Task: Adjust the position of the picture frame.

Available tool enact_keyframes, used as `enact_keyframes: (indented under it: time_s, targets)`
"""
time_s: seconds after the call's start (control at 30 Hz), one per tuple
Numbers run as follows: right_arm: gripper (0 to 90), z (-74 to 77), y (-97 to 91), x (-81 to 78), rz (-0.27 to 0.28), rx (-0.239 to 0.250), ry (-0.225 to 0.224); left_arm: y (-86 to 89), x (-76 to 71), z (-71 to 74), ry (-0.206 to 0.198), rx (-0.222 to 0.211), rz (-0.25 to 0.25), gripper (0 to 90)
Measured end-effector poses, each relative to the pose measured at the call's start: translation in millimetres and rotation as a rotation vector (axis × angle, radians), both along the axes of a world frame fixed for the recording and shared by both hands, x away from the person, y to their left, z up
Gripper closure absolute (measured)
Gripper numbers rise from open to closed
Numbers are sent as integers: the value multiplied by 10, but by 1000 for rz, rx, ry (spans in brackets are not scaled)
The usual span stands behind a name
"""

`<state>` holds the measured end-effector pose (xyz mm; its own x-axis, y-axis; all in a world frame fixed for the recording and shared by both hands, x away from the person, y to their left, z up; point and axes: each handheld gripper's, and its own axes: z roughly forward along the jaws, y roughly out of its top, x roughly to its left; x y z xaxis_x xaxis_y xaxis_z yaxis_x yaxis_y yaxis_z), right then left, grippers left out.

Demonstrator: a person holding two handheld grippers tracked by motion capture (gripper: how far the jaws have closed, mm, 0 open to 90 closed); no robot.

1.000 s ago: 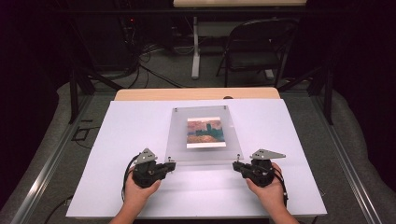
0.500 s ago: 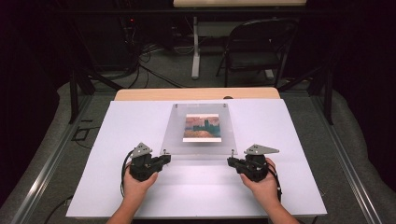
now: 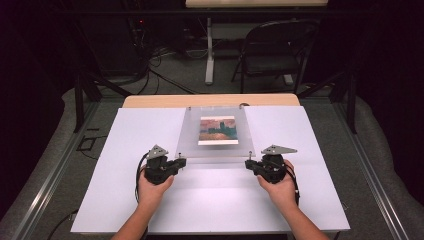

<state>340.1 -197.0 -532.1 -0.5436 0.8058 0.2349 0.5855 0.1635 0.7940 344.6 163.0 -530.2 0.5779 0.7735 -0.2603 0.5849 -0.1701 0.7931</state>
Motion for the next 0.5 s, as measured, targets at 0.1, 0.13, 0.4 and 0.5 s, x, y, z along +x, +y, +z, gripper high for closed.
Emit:
enact_keyframes:
  time_s: [0.1,0.13,0.4,0.5]
  targets:
    - [850,-55,0,12,-5,-6,0,-4,5,-59,4,4,-5,851]
    - [849,-70,5,10,-6,-6,4,-1,6,-72,5,8,-8,851]
    - [849,-156,43,6,3,-18,23,16,21,-150,20,22,3,847]
    - [849,-171,59,13,8,-29,21,19,27,-165,22,23,5,847]
